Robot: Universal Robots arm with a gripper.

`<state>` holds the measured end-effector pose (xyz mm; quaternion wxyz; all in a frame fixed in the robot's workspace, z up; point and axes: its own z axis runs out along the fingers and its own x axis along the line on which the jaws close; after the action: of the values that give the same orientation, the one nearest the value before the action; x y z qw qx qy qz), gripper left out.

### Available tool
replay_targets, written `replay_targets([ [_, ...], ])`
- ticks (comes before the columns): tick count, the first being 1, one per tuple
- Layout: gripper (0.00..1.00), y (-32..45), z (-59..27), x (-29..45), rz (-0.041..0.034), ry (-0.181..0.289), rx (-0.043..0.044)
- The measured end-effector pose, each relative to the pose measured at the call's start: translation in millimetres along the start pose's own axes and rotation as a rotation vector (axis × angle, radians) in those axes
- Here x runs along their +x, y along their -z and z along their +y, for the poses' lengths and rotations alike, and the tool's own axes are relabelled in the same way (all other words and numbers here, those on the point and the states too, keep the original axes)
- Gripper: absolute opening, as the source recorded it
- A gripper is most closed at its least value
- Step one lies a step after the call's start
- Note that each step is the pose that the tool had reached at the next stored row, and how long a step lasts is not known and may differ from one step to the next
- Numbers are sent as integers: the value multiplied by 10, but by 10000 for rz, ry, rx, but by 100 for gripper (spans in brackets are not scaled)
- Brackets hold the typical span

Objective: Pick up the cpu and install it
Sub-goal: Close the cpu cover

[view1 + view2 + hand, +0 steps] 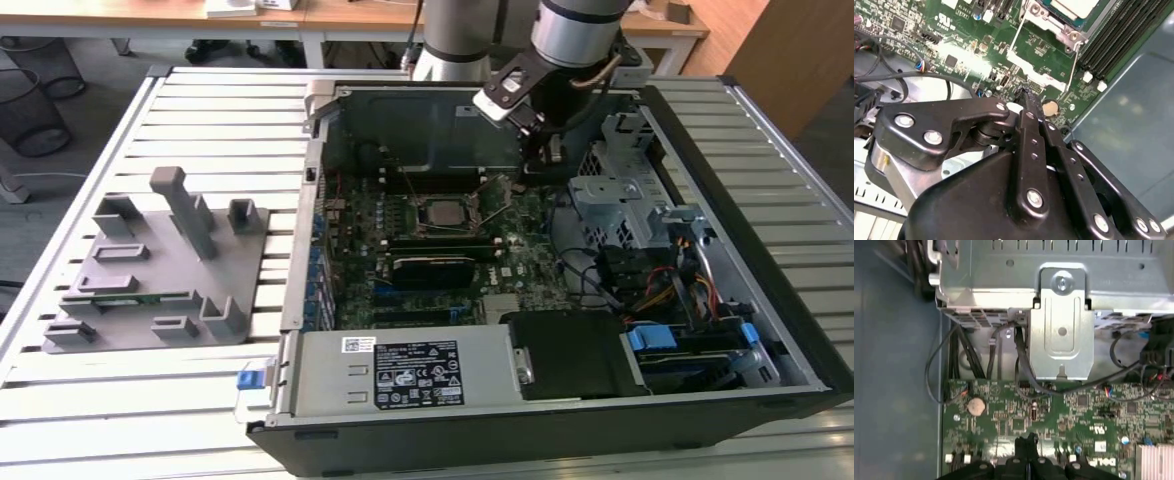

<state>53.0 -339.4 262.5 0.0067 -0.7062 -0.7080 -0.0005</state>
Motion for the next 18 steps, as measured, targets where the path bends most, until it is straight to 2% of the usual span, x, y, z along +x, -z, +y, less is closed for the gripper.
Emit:
replay_targets([
  [11,11,-193,15,16,2,-1,0],
  [15,11,-212,-59,22,4,3,0],
  [18,11,-213,-156,22,22,9,0],
])
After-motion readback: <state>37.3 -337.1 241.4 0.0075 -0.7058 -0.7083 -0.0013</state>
